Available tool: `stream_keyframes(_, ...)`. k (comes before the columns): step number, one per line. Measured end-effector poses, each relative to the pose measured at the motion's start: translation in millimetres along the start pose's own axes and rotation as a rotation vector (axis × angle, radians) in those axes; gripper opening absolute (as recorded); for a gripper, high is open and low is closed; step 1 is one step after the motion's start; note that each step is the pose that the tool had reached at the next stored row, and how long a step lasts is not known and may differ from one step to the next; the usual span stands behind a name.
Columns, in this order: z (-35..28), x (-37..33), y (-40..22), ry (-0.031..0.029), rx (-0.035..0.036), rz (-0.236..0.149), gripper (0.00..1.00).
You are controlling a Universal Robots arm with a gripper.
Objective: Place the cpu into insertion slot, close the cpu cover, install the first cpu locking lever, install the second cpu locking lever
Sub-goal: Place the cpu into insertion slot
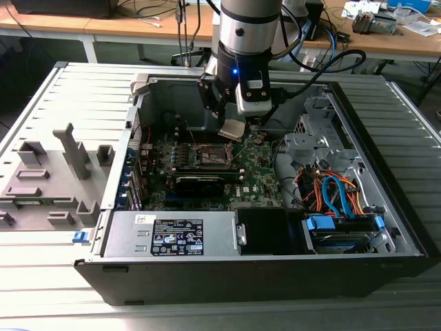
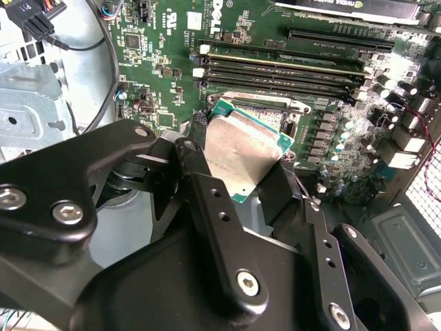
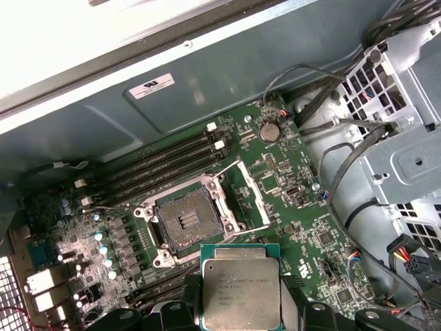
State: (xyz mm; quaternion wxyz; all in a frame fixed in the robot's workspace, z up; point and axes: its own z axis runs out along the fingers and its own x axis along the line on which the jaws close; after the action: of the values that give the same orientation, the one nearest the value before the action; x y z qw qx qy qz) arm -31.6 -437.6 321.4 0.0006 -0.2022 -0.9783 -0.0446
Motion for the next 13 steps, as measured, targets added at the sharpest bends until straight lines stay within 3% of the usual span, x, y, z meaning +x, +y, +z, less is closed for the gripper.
stream_keyframes(13,0.0,0.0,0.0,-0.0012,-0.0003,0.013,0.55)
